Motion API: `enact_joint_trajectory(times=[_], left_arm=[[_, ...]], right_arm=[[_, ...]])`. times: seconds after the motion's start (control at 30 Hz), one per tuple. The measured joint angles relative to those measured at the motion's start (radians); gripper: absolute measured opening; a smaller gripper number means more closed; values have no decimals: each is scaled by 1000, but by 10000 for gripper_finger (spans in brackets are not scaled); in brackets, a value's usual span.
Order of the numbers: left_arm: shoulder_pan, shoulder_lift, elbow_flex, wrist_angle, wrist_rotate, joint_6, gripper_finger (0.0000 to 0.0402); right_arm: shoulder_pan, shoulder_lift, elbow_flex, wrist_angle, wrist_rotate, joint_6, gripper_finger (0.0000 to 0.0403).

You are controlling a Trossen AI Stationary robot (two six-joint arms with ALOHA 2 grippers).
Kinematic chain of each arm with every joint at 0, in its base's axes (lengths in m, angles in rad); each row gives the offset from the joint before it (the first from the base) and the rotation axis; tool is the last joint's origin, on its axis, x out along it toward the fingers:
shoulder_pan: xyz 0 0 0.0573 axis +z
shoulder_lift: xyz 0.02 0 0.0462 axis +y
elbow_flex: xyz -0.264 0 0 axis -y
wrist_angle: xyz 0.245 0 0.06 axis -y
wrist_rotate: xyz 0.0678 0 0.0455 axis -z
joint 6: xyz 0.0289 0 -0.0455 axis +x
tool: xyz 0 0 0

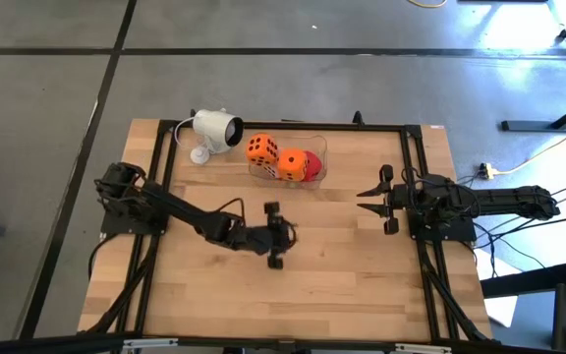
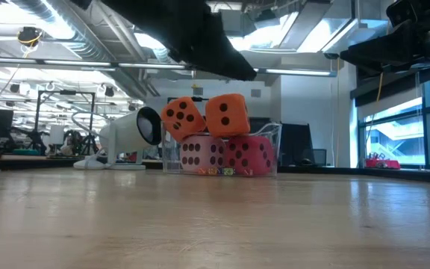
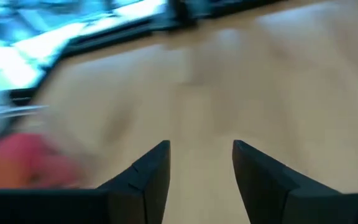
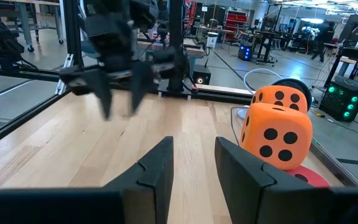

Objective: Pick & Place Dice
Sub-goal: Return to Home Position

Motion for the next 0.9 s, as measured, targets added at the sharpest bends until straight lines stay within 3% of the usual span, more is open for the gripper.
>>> enact_joint_trajectory(times=[0.2,0.37,0.47,0.53,0.7,0.9], left_arm=[[14,-30,-114,159,205,22,132],[70,-113,-338,446,333,42,72],[141,-200,-447,527,425,3,31],[191,-274,-499,517,482,-30,9],[275,-487,-589,427,589,-30,1],[304,-770,-648,247,601,-10,1]], right_arm=[[0,0,0,0,0,0,119],[0,0,0,-1,0,0,119],[0,0,0,-1,0,0,119],[0,0,0,0,0,0,119],[0,0,0,0,0,0,119],[0,0,0,0,0,0,119]])
